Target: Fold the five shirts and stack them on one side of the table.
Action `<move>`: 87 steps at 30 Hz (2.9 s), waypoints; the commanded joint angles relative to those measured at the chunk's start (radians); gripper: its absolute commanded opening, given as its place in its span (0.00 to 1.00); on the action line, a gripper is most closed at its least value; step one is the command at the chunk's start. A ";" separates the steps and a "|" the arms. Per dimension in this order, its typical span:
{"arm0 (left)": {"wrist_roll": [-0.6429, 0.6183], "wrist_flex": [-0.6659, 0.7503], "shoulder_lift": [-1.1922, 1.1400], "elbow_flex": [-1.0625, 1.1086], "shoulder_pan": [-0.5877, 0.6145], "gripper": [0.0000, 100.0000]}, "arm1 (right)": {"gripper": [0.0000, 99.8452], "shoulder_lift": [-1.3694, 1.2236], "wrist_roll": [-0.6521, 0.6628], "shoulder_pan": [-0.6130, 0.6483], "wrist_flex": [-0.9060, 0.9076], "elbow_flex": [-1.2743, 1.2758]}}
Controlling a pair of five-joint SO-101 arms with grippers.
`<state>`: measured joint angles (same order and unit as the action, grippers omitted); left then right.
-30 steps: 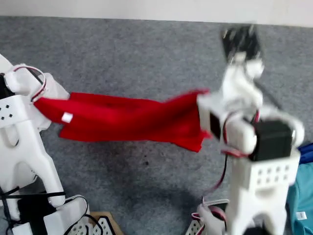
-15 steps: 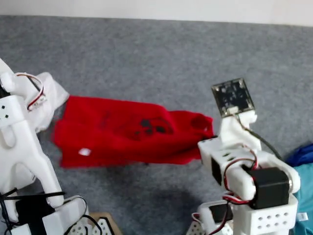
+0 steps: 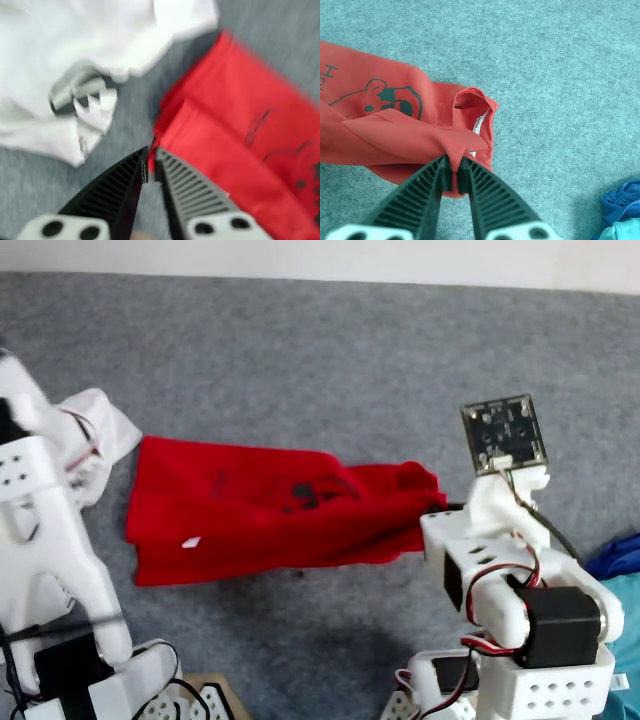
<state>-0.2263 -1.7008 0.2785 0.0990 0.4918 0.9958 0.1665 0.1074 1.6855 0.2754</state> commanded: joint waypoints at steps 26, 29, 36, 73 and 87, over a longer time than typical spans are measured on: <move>0.006 0.614 0.025 0.662 -0.024 0.15 | 0.01 0.001 0.011 -0.007 -0.147 0.134; -0.005 0.695 0.025 0.682 -0.025 0.15 | 0.01 0.001 0.011 -0.007 -0.147 0.133; -0.107 0.806 0.025 0.682 -0.084 0.15 | 0.01 0.001 0.005 0.039 -0.147 0.145; -0.101 0.872 0.024 0.788 -0.134 0.01 | 0.01 0.002 0.009 0.061 -0.186 0.197; -0.107 0.575 0.035 0.409 -0.148 0.01 | 0.01 0.087 -0.054 0.031 -0.214 0.156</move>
<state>-0.3245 -0.9874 0.2785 0.6866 0.3475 1.0234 0.1327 0.1534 1.4983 0.5010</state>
